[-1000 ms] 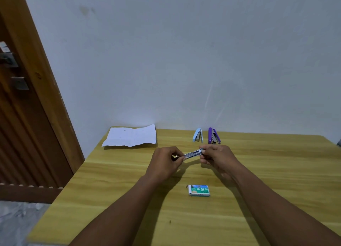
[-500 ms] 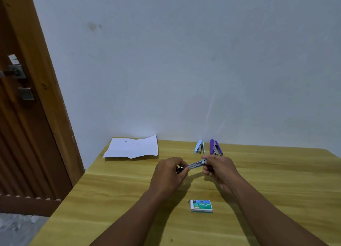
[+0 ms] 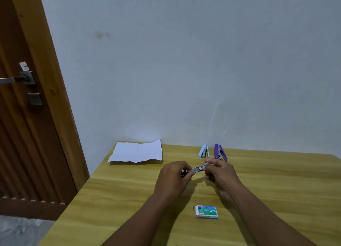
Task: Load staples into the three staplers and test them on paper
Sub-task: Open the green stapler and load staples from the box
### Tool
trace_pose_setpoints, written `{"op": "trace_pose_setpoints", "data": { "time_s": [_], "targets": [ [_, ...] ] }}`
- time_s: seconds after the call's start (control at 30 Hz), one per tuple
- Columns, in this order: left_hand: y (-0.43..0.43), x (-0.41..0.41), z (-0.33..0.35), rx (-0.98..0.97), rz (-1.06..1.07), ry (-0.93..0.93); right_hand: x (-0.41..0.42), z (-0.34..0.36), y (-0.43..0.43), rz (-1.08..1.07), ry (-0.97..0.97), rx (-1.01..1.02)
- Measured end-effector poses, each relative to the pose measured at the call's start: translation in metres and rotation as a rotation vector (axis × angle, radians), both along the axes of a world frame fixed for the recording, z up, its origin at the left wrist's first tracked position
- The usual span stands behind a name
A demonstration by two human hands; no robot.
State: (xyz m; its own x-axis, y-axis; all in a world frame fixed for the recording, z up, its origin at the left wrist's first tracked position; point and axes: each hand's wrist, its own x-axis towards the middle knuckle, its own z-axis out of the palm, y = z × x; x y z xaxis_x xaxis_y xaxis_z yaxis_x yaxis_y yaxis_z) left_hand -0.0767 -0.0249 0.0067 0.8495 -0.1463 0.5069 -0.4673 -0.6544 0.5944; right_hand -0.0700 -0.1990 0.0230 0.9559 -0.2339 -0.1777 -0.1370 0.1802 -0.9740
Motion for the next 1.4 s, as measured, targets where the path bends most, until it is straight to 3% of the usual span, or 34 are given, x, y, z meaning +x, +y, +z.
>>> {"op": "trace_pose_setpoints", "data": {
  "time_s": [0.13,0.23,0.33,0.43,0.6,0.87,0.97,1.1,1.27,1.4],
  "targets": [
    [0.002,0.001,0.003,0.036,-0.001,-0.038,0.001,-0.005,0.001,0.013,0.014,0.015],
    [0.004,0.003,0.002,0.148,-0.018,-0.105,-0.001,-0.006,0.005,-0.016,0.008,0.195],
    [0.006,0.006,0.001,0.449,-0.026,-0.411,-0.007,-0.003,0.018,-0.100,0.047,0.549],
    [0.007,0.006,0.011,0.656,-0.081,-0.794,-0.008,0.002,0.029,-0.118,0.046,0.728],
    [0.010,0.006,0.032,0.752,-0.097,-1.028,-0.006,0.008,0.037,-0.093,0.028,0.832],
    [0.006,-0.002,0.067,0.816,-0.180,-1.188,0.001,0.008,0.037,0.027,0.006,0.925],
    [0.004,-0.005,0.076,0.789,-0.131,-1.143,0.004,0.012,0.037,0.054,-0.031,0.937],
    [0.014,0.000,0.067,0.775,-0.052,-0.879,0.003,0.017,0.035,0.024,0.034,0.759],
    [0.028,0.007,0.040,0.496,-0.012,-0.132,0.004,0.000,0.014,0.074,0.230,-0.197],
    [0.035,0.006,0.019,0.208,0.052,0.126,0.003,-0.011,0.015,0.215,0.172,-0.505]
  ]
}}
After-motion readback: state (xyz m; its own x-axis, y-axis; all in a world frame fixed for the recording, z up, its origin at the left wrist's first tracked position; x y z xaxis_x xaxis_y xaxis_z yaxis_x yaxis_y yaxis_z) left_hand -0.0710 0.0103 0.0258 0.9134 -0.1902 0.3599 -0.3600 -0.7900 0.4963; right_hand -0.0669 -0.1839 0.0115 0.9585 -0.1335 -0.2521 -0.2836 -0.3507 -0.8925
